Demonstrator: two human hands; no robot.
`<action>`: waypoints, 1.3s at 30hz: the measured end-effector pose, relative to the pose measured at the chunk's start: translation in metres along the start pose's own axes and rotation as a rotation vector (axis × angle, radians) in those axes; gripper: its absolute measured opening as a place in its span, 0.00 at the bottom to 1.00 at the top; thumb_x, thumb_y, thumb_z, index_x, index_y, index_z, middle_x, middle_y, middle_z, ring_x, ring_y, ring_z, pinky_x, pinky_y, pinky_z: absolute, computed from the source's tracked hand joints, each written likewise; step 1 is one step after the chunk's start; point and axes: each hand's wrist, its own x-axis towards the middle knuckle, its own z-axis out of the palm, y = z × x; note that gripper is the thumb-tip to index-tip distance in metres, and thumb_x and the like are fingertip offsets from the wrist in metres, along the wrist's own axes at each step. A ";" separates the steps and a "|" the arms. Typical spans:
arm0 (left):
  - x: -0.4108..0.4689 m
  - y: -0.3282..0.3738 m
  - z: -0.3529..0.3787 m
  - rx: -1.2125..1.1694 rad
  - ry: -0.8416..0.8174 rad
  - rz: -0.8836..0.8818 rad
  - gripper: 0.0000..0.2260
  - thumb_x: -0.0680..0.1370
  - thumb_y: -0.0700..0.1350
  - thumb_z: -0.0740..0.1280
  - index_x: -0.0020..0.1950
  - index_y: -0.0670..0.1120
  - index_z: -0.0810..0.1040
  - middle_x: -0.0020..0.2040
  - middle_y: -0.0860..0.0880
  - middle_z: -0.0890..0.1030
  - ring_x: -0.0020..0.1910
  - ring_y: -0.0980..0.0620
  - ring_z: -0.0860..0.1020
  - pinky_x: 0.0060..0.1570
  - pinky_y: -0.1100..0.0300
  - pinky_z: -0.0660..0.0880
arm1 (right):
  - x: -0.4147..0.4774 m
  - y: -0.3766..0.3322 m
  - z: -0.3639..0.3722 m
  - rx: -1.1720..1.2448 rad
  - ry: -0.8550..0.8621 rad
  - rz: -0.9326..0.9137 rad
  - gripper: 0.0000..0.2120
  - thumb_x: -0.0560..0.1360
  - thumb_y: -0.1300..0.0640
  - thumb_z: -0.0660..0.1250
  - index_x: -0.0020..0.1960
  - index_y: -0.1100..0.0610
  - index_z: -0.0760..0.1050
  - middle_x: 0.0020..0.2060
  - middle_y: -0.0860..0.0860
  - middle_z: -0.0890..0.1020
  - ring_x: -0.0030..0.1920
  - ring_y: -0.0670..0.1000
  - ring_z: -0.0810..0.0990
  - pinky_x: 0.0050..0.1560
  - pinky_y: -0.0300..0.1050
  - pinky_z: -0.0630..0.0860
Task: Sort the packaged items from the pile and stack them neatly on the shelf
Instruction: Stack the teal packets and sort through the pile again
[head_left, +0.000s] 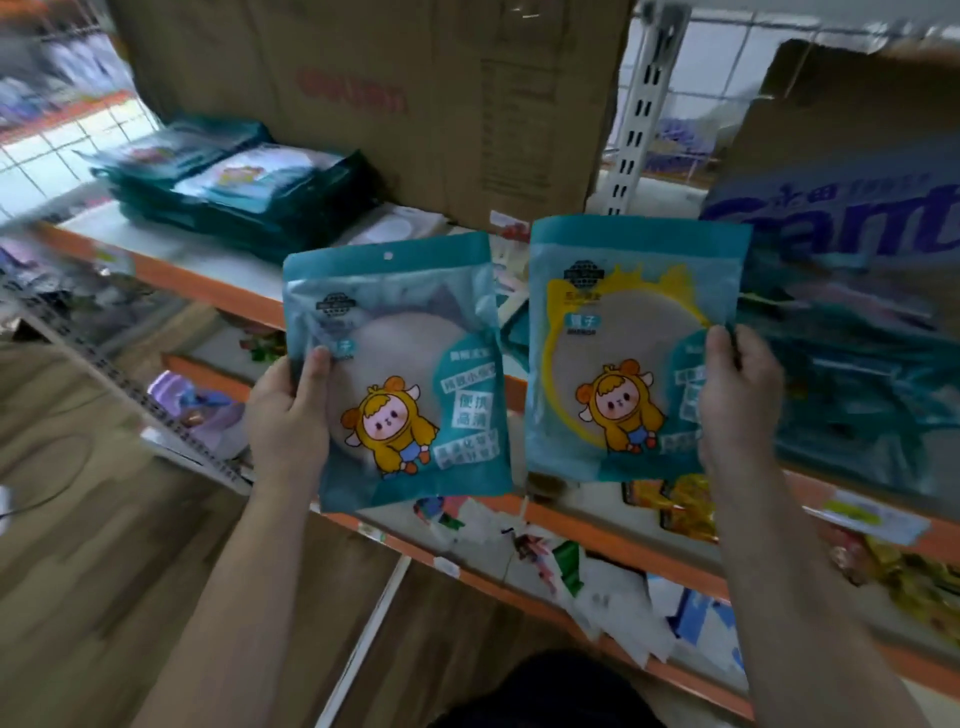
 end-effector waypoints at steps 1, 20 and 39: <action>0.009 -0.004 -0.006 -0.019 0.004 -0.015 0.09 0.82 0.50 0.62 0.53 0.45 0.76 0.42 0.55 0.78 0.40 0.61 0.76 0.32 0.73 0.71 | -0.001 -0.003 0.014 0.012 -0.011 0.008 0.11 0.80 0.49 0.58 0.41 0.49 0.72 0.38 0.54 0.76 0.37 0.54 0.74 0.39 0.49 0.70; 0.270 -0.058 -0.070 -0.343 0.072 -0.213 0.12 0.77 0.51 0.67 0.48 0.43 0.77 0.35 0.52 0.85 0.31 0.55 0.82 0.31 0.62 0.80 | 0.081 -0.056 0.321 0.244 -0.144 0.148 0.11 0.82 0.53 0.61 0.43 0.53 0.76 0.33 0.43 0.79 0.35 0.43 0.77 0.40 0.38 0.73; 0.553 -0.080 -0.132 -0.107 -0.107 -0.051 0.05 0.78 0.46 0.70 0.45 0.46 0.79 0.34 0.50 0.82 0.25 0.61 0.78 0.26 0.67 0.75 | 0.063 -0.090 0.473 0.217 0.011 0.272 0.11 0.81 0.53 0.63 0.41 0.54 0.76 0.31 0.48 0.80 0.30 0.46 0.80 0.34 0.42 0.77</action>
